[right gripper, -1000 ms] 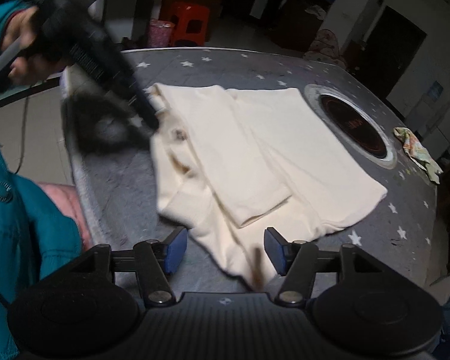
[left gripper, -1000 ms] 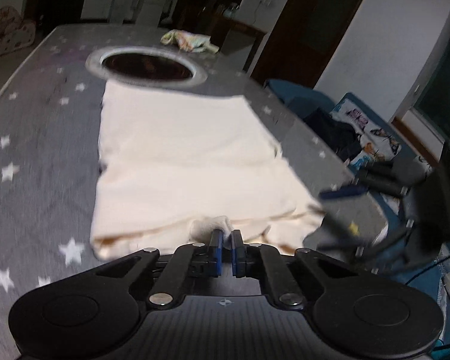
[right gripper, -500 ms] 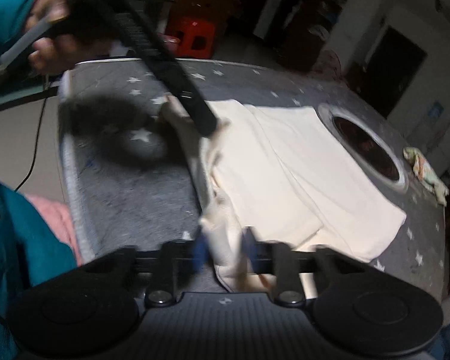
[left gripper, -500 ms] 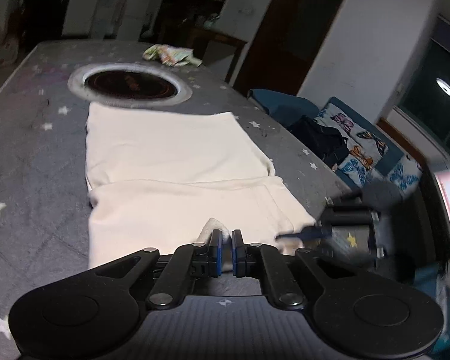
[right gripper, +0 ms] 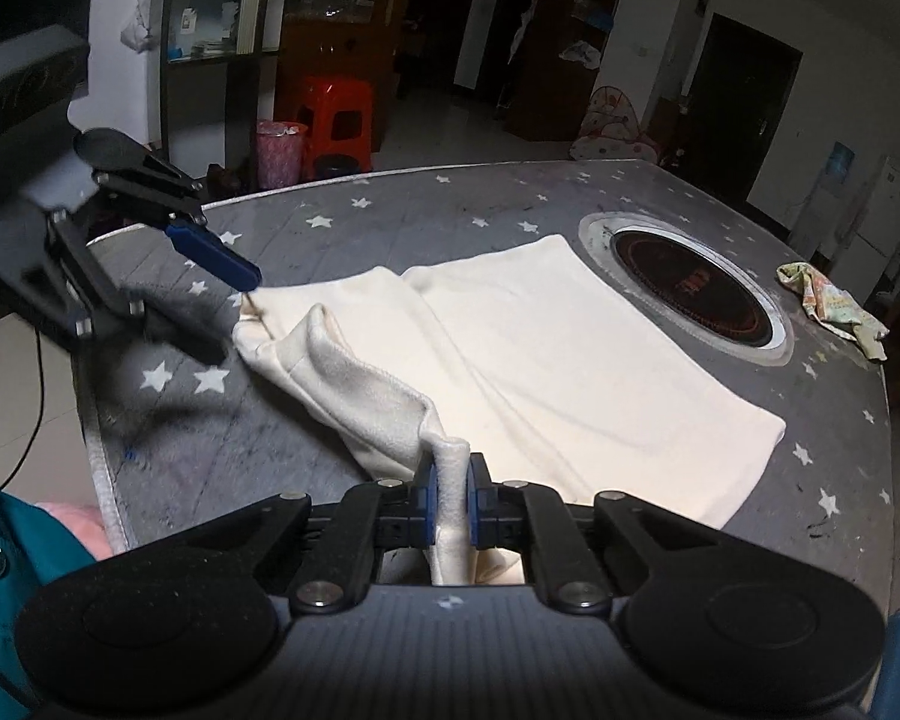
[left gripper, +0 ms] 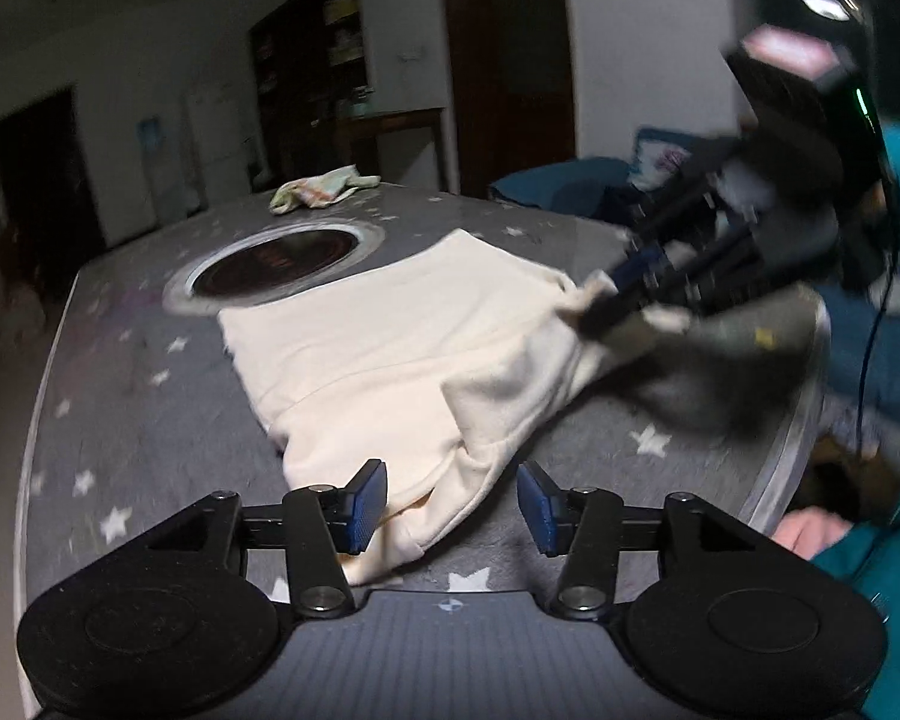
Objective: Fold clothes
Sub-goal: 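Lift the hem and fold it toward the collar with the right gripper, release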
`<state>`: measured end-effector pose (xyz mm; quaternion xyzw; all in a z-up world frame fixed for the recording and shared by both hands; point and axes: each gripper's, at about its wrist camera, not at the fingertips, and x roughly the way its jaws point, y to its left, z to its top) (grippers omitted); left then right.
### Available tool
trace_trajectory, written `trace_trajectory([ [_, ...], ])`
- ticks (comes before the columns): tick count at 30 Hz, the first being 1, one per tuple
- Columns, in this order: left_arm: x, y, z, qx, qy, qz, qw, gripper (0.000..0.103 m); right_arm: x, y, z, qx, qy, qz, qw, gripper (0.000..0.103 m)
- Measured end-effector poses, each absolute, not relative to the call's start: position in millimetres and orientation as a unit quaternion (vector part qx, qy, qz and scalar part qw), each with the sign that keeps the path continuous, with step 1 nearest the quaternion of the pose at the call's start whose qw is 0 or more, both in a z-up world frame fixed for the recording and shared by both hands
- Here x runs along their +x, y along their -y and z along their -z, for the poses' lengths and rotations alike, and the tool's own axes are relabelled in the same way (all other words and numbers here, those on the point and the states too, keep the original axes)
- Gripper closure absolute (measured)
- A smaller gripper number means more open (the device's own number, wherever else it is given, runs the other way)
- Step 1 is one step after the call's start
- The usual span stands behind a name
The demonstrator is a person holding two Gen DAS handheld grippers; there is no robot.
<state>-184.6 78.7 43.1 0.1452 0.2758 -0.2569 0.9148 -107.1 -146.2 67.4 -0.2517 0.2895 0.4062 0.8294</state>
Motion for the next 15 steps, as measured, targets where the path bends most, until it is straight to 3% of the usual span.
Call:
trace_trajectory([
  [5, -174, -74, -24, 0.194, -0.277, 0.261, 0.904, 0.051, -105, 144, -71, -0.249, -0.287, -0.401, 0.834, 0.096],
  [6, -171, -74, -22, 0.198, -0.277, 0.263, 0.903, 0.056, -105, 144, -71, -0.248, -0.287, -0.400, 0.835, 0.096],
  [10, -165, -80, -17, 0.203, -0.273, 0.266, 0.902, 0.089, -107, 145, -69, -0.240, -0.285, -0.397, 0.839, 0.098],
  [15, -173, -87, -28, 0.169, -0.262, 0.262, 0.913, 0.094, -115, 153, -73, -0.219, -0.276, -0.394, 0.849, 0.098],
])
